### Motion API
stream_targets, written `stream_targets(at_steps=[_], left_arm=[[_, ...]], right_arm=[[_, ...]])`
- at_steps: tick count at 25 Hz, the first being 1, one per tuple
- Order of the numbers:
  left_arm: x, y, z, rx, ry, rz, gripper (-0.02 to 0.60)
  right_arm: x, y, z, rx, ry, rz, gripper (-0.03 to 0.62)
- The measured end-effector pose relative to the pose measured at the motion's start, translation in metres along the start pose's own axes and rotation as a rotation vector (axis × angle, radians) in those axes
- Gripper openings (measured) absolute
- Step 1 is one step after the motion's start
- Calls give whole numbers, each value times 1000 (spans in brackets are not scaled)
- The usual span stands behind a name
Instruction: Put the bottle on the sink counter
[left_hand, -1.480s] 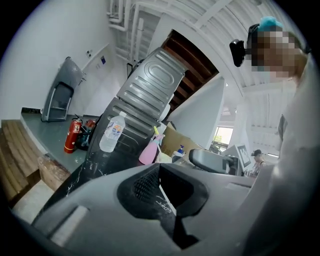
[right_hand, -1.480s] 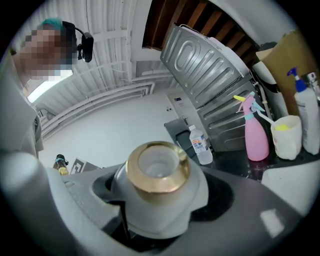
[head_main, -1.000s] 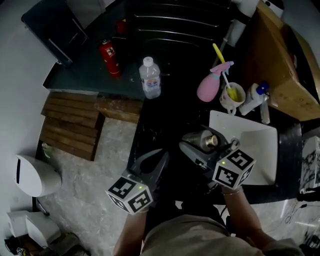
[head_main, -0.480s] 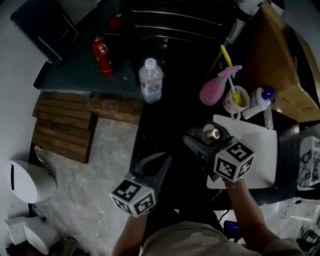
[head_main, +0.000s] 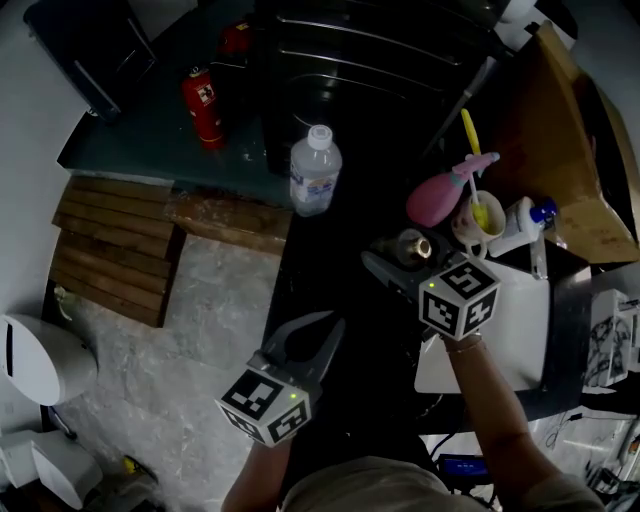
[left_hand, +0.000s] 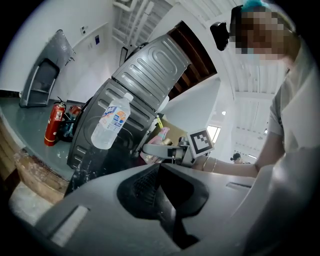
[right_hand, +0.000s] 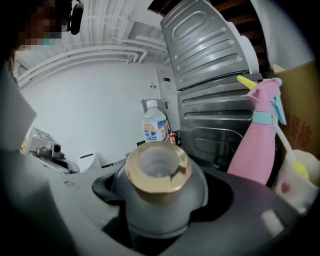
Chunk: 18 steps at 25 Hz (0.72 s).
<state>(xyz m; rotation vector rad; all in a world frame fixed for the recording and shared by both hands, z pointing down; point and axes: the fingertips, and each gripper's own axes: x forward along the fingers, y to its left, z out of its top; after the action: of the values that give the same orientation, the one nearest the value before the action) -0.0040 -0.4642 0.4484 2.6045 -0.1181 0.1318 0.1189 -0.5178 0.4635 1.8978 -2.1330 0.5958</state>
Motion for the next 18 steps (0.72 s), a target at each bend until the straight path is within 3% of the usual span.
stream_targets(at_steps=[6,11,18], left_arm=[[-4,4,3,3,-10,-17,6],[-8,-4,5,-13,-18,-76,6],[-3,-12,-1,2,1,-106,6]], right_arm=[[22,-12,-9,-36,55,-25,342],[29,-18,-18,-144,124,-60,342],[38,-26,-24,-164,172,-69,342]])
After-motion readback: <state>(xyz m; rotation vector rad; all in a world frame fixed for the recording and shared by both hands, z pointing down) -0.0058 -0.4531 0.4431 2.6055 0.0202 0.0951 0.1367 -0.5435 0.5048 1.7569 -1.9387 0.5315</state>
